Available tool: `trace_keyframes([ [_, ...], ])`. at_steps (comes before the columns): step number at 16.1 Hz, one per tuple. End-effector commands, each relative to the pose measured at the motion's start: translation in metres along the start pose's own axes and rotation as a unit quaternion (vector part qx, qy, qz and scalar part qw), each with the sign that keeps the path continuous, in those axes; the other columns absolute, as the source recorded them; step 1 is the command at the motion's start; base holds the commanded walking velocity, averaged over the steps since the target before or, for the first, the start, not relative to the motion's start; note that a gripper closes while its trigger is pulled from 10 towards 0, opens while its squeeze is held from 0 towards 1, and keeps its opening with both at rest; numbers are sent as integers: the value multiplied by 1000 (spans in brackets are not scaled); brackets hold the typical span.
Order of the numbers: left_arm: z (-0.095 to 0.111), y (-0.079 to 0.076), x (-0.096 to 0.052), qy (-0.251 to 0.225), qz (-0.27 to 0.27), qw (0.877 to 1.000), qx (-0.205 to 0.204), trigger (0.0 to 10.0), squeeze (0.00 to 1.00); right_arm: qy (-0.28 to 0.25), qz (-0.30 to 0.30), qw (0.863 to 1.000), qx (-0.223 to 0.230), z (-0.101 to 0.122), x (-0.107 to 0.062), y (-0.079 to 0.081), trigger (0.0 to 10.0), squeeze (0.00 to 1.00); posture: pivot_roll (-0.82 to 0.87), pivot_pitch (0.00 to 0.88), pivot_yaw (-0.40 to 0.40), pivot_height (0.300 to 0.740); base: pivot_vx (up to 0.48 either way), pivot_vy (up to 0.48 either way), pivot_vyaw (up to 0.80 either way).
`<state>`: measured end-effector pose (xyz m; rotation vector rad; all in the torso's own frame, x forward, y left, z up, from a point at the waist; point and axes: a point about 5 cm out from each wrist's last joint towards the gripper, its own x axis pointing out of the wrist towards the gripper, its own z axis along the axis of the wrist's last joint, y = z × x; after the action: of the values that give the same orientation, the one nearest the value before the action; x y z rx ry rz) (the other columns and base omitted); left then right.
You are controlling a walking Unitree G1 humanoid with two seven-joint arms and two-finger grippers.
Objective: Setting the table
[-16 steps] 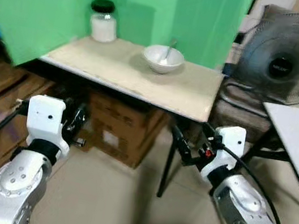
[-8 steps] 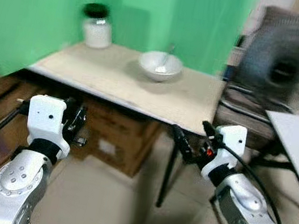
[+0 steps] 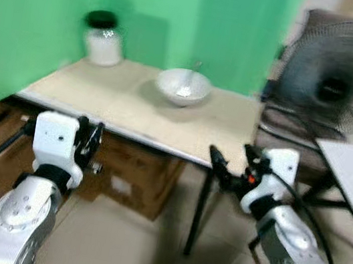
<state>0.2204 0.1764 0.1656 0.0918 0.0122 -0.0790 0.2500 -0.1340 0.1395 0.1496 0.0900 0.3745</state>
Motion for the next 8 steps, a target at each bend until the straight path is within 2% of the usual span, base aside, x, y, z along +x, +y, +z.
trace_keyframes([
  [1,0,-5,0,2,-14,1000,-1,10000,0,0,-8,1000,3,2,-1,-4,10000,0,-57,11,51,740,319,0,0],
  [8,0,-5,1,1,-15,1000,0,10000,0,-3,-1,1000,0,3,3,-2,10000,0,-53,5,47,740,321,0,0],
])
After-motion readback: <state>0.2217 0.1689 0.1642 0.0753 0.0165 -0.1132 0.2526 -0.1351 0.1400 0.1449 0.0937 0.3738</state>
